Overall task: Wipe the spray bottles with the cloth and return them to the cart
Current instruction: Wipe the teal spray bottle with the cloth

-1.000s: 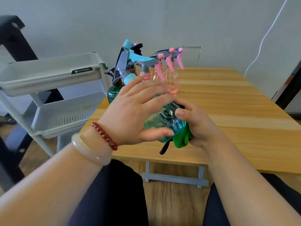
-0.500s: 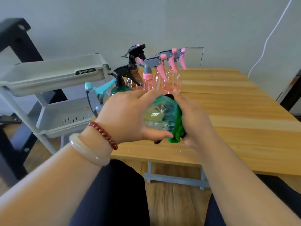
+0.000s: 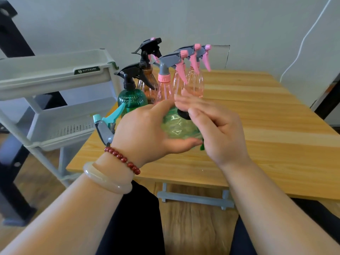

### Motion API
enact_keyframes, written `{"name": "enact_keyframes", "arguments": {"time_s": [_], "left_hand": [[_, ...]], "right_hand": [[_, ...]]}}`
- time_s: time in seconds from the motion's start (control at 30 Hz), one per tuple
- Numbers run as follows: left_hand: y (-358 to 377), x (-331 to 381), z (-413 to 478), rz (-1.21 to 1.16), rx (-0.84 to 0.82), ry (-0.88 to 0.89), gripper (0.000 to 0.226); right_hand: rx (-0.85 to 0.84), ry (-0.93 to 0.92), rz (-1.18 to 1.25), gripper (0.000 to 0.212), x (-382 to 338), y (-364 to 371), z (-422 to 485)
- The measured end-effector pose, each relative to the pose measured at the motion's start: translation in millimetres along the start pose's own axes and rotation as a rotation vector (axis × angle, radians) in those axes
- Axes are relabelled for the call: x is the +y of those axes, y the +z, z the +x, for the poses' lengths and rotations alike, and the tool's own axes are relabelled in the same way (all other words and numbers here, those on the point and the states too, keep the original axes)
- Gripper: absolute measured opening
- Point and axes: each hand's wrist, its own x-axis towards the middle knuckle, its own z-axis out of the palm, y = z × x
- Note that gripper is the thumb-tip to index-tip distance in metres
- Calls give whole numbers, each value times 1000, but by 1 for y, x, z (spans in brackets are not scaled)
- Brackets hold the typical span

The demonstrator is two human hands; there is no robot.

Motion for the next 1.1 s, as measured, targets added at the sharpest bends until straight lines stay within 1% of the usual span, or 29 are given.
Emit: {"name": "enact_keyframes", "arguments": {"time_s": [0.03, 0.07, 0.1, 0.13, 0.17, 0.23, 0.27, 0.3, 0.37, 0.4, 0.43, 0.47, 0.53, 0.57, 0.6, 0.67, 0.7, 0.73, 0.77, 0.83, 0.87, 0.9, 1.0, 1.03, 1.07, 1.1], "left_hand": [[-1, 0, 1, 7, -8, -1, 92], [-1, 0, 2, 15, -21, -7, 94], [0, 0, 2, 22, -37, -16, 96], [2, 1, 2, 26, -56, -32, 96], [4, 1, 1, 23, -73, -57, 95], [5, -1, 1, 9, -66, -100, 86], [4, -2, 1, 13, -57, -103, 85], [4, -3, 1, 29, -63, -96, 88], [4, -3, 1, 63, -108, -85, 98], [4, -2, 1, 69, -129, -89, 100], [5, -2, 1, 63, -144, -96, 99], [6, -1, 0, 45, -148, -103, 98], [5, 0, 1, 12, -106, -90, 92], [3, 1, 2, 14, -80, -72, 91], [2, 1, 4, 22, -72, -54, 93], [-1, 3, 6, 14, -89, -40, 96], [-1, 3, 6, 5, -99, -42, 95], [0, 3, 7, -1, -111, -53, 95], [0, 3, 7, -11, -116, -77, 94], [-1, 0, 7, -22, -85, -124, 90], [-2, -1, 7, -5, -66, -127, 91], [-2, -2, 7, 25, -63, -117, 94], [0, 1, 2, 1, -105, -126, 104], [3, 2, 1, -20, -121, -154, 106], [5, 3, 0, -37, -131, -188, 107], [7, 3, -1, -49, -126, -215, 106]], "right_hand": [[24, 71, 43, 26, 3, -1, 3], [53, 189, 118, 26, 4, 0, 5], [72, 273, 143, 26, 9, -1, 3], [81, 291, 117, 26, 9, -1, 2], [72, 247, 65, 25, 5, 0, 1], [-22, 48, -45, 25, 2, 3, -4], [-47, 8, -41, 25, 2, 4, -5], [-28, 64, 2, 24, 5, 3, -3], [69, 311, 149, 26, 12, 3, 2], [100, 381, 163, 27, 16, 2, 1], [106, 385, 131, 27, 15, 2, 0], [92, 335, 91, 27, 12, 3, -1], [7, 140, 15, 27, 8, 2, -4], [-4, 91, 28, 27, 8, 0, -4], [21, 131, 75, 26, 10, -1, -2], [117, 343, 221, 26, 15, -2, 3], [148, 395, 247, 27, 16, -2, 3], [158, 379, 223, 28, 13, -1, 1], [145, 305, 177, 29, 8, 0, 0], [35, 59, 44, 28, 1, 4, -5], [6, 2, 12, 28, 2, 6, -6], [23, 39, 26, 27, 5, 7, -5], [133, 328, 161, 28, 14, 4, -3], [136, 361, 166, 28, 15, 4, -4], [129, 345, 150, 28, 14, 4, -4], [106, 281, 119, 28, 11, 4, -6]]}}
